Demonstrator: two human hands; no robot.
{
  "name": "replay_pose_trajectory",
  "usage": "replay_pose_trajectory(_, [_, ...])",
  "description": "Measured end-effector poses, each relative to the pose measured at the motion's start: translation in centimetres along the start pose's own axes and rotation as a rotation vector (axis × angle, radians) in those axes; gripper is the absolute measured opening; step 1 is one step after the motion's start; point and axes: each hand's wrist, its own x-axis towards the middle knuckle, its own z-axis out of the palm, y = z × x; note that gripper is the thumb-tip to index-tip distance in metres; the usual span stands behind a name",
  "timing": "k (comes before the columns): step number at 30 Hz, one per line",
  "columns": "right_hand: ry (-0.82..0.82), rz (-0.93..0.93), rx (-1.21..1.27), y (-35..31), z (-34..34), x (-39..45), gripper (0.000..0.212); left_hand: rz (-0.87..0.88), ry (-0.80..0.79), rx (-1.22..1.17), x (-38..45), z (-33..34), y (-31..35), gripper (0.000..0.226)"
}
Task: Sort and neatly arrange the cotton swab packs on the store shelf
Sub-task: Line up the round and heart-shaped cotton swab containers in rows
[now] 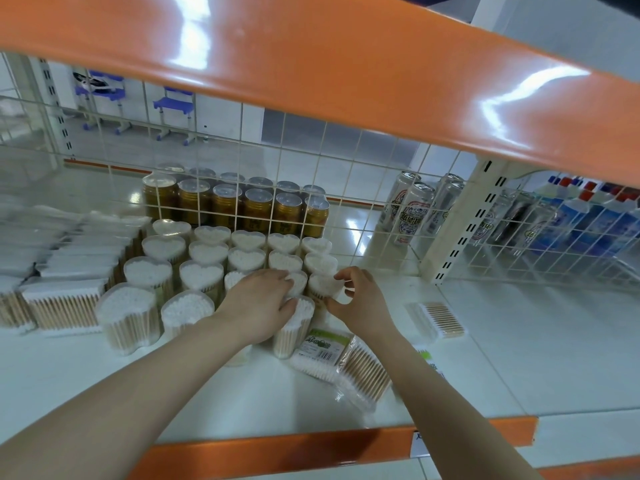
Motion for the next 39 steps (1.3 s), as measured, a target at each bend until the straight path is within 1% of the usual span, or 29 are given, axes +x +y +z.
replay_pose_trajectory(9, [0.008, 0.001, -0.04, -0.2, -0.2, 0.3, 0.037, -0.015, 0.034, -0.021, -0.2, 0.2, 0.0, 0.047])
replay_pose_trajectory(11, [0.01, 0.003, -0.045, -0.2, -0.1, 0.3, 0.038, -0.015, 0.058, -0.024, -0.4, 0.2, 0.0, 0.055])
replay_pose_trajectory(14, [0.011, 0.0, -0.055, -0.2, -0.1, 0.1, 0.04, -0.009, 0.111, -0.045, -0.9, 0.1, 0.1, 0.056])
replay_pose_trajectory(16, [0.018, -0.003, -0.044, -0.2, -0.2, -0.2, 0.044, 0.003, 0.16, -0.056, -1.2, -0.1, 0.2, 0.072])
replay_pose_trajectory(17, [0.024, -0.004, -0.039, -0.2, -0.3, -0.4, 0.045, 0.0, 0.177, -0.064, -1.4, -0.1, 0.2, 0.073])
replay_pose_trajectory(19, [0.033, 0.002, -0.039, -0.2, -0.5, -0.9, 0.048, -0.006, 0.21, -0.067, -1.6, 0.0, 0.3, 0.062])
replay_pose_trajectory(21, [0.039, 0.017, -0.041, -0.2, -0.9, -1.4, 0.05, -0.001, 0.233, -0.074, -1.9, 0.0, 0.7, 0.056])
replay_pose_trajectory(26, [0.039, 0.041, -0.036, -0.1, -1.6, -2.8, 0.046, 0.028, 0.25, -0.067, -2.7, 0.1, 1.5, 0.056])
replay_pose_trajectory(28, [0.014, 0.043, -0.033, 0.1, -1.8, -3.4, 0.043, 0.012, 0.221, -0.073, -3.0, 0.1, 1.7, 0.053])
replay_pose_trajectory(32, [-0.065, 0.042, -0.039, 0.2, -2.1, -4.9, 0.039, 0.008, 0.213, -0.079, -4.1, 0.1, 1.9, 0.045])
replay_pose_trajectory(36, [-0.208, 0.05, -0.051, 0.0, -2.2, -6.4, 0.048, -0.009, 0.235, -0.077, -5.1, 0.3, 1.8, 0.042])
replay_pose_trajectory(39, [-0.248, 0.052, -0.069, -0.1, -2.2, -7.1, 0.054, -0.044, 0.272, -0.08, -5.9, 0.6, 1.9, 0.038])
